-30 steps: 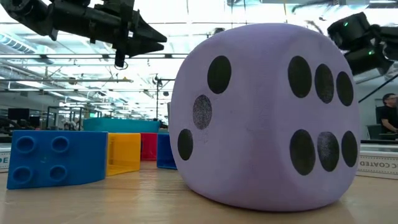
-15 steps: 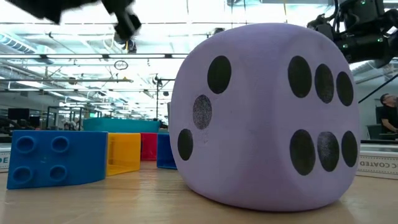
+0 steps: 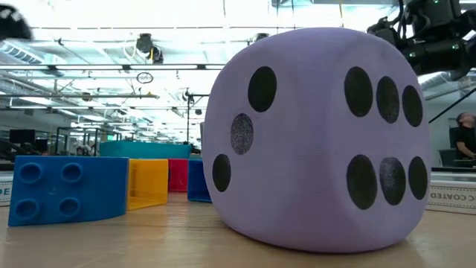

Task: Pick & Place Toys
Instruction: Put the green game piece into the white bin

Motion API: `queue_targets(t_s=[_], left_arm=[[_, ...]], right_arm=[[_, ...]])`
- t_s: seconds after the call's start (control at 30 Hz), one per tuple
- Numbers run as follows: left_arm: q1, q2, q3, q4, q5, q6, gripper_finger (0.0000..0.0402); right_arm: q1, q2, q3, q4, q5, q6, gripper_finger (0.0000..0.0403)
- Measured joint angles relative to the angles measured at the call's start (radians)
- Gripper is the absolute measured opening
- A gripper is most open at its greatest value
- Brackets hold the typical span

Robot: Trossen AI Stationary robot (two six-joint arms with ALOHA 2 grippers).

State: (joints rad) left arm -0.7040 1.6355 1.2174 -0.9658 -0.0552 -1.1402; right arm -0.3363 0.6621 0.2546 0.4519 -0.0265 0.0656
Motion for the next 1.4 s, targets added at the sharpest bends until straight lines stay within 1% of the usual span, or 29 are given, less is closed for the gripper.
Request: queue_targets(t_s=[0.13, 0.3, 0.4, 0.5, 0.6, 0.67, 0.77, 0.97, 1.0, 1.07, 1.2, 1.27, 1.4], left_arm=[[0.003, 0.104, -0.005, 0.059, 0.147, 0.012, 0.0294], [0.001, 0.209, -0.006, 0.089, 0.262, -0.044, 0.03], [-0.005, 0.254, -0.007, 0.094, 0.291, -0.085, 0.0296], [-0.017, 0.281, -0.005, 0.107, 0.29, -0.117, 0.0288], [-0.029, 0.294, -0.002, 0.12, 0.265, -0.138, 0.0277], [-0.034, 0.296, -0.003, 0.13, 0.26, -0.161, 0.0266], [-0.041, 0.297, -0.001, 0.149, 0.254, -0.188, 0.0238], [-0.039, 0.303, 0.035, 0.164, 0.225, -0.204, 0.0143], [-0.037, 0.305, 0.048, 0.178, 0.215, -0.194, 0.014], [-0.035, 0.305, 0.078, 0.197, 0.156, -0.155, 0.0141], [-0.037, 0.304, 0.156, 0.235, -0.018, -0.021, 0.0141], [-0.03, 0.303, 0.201, 0.238, -0.133, 0.067, 0.0141], [0.019, 0.302, 0.262, 0.263, -0.424, 0.312, 0.0141]], right_arm=[[0.026, 0.0, 0.0, 0.0, 0.0, -0.003, 0.0215], [0.043, 0.0, 0.0, 0.012, 0.0, -0.031, 0.0215], [0.049, 0.0, 0.0, 0.021, 0.0, -0.045, 0.0214], [0.058, 0.0, 0.0, 0.033, 0.0, -0.052, 0.0213], [0.069, 0.0, 0.0, 0.045, -0.001, -0.056, 0.0213], [0.075, 0.0, 0.0, 0.05, -0.001, -0.056, 0.0213], [0.085, 0.0, 0.0, 0.052, -0.001, -0.06, 0.0212], [0.109, 0.0, 0.0, 0.053, -0.001, -0.059, 0.0212], [0.114, 0.0, 0.0, 0.053, -0.001, -0.059, 0.0212], [0.126, 0.0, 0.0, 0.053, -0.001, -0.059, 0.0212], [0.169, 0.0, 0.0, 0.054, -0.004, -0.083, 0.0212], [0.195, 0.0, 0.0, 0.056, -0.004, -0.116, 0.0212], [0.233, 0.0, 0.0, 0.068, 0.0, -0.139, 0.0215]])
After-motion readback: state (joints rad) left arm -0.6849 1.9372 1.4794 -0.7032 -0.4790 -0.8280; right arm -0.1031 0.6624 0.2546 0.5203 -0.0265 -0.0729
